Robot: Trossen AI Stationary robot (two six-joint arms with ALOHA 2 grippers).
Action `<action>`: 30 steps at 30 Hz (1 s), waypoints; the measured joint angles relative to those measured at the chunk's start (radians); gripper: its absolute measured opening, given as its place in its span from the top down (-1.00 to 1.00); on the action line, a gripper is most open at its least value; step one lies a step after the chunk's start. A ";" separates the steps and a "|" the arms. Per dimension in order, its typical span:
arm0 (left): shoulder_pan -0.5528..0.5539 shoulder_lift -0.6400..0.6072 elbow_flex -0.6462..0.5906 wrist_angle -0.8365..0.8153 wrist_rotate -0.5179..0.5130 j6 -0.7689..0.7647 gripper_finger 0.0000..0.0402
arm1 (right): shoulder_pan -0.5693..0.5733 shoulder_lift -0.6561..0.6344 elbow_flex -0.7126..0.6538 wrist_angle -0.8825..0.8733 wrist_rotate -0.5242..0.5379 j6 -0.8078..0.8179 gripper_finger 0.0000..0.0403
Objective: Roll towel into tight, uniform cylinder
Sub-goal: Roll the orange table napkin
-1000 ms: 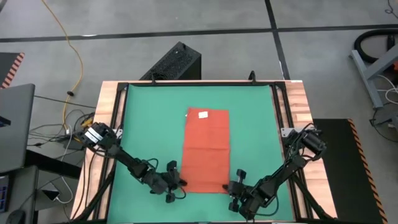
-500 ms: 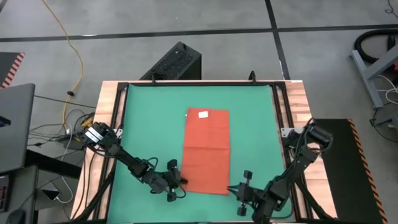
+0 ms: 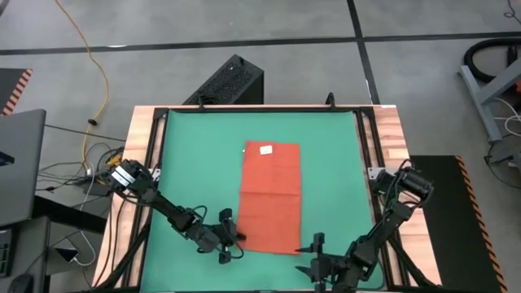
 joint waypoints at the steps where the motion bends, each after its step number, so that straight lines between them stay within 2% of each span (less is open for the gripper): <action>1: 0.000 0.000 0.000 0.000 0.000 0.000 1.00 | 0.000 0.000 0.000 -0.009 -0.001 -0.013 -0.41; 9: 0.000 0.000 0.000 -0.002 0.000 -0.010 1.00 | -0.046 0.000 0.000 -0.070 -0.074 -0.037 -0.42; 15: 0.000 0.000 0.000 -0.005 0.002 -0.011 1.00 | -0.058 0.067 0.000 -0.022 -0.112 -0.034 -0.42; 20: 0.000 0.000 0.000 -0.005 0.007 -0.014 1.00 | -0.056 0.118 0.005 -0.029 -0.082 0.052 -0.42; 24: 0.000 0.000 0.000 -0.011 0.007 -0.021 1.00 | -0.051 0.124 0.007 -0.113 -0.084 0.163 -0.41; 30: 0.000 0.000 0.000 -0.027 0.007 -0.022 1.00 | -0.045 0.125 0.006 -0.194 -0.086 0.206 -0.28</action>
